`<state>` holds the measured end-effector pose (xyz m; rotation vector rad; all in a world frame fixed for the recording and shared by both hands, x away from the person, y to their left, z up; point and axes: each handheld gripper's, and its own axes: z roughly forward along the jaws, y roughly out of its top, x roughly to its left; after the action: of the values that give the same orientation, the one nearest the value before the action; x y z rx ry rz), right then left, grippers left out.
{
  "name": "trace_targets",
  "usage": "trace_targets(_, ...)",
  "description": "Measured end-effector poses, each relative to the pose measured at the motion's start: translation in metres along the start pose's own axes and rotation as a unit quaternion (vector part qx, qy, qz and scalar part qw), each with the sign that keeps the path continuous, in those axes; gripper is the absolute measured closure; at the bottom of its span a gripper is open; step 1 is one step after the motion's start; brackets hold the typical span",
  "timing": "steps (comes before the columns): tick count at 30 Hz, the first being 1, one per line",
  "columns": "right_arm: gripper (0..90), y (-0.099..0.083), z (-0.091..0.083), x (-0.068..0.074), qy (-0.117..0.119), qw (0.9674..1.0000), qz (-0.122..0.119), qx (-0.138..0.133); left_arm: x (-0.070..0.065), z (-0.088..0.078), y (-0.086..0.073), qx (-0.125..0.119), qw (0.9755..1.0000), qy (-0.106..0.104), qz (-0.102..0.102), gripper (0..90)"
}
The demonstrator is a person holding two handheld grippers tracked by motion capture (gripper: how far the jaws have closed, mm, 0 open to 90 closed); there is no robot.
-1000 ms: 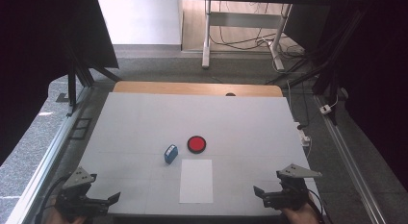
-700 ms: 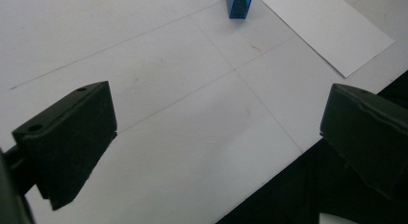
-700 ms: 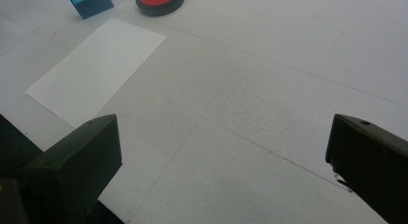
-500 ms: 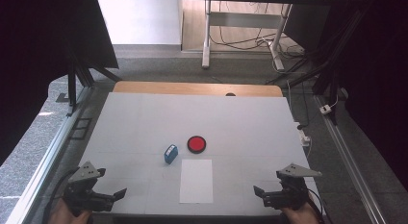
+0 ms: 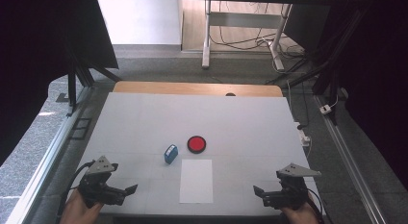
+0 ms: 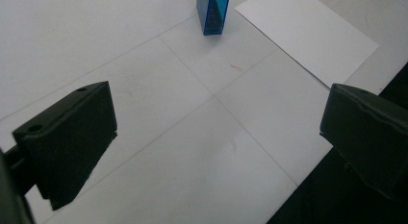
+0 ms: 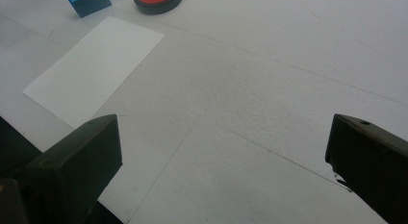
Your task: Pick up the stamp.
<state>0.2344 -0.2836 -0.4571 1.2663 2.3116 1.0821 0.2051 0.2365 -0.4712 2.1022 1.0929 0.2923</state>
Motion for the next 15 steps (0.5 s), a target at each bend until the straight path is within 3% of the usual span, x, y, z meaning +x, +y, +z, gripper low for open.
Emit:
trace_targets(7,0.0,0.0,0.0,0.0,-0.001,1.0,-0.001,0.001,-0.001,0.007,0.011,-0.028,0.9994,-0.018,-0.006,0.0)
trace_targets(15,0.0,0.0,0.0,0.0,-0.001,1.0,-0.001,0.001,-0.004,0.018,0.024,-0.034,0.9994,-0.007,-0.007,0.0)
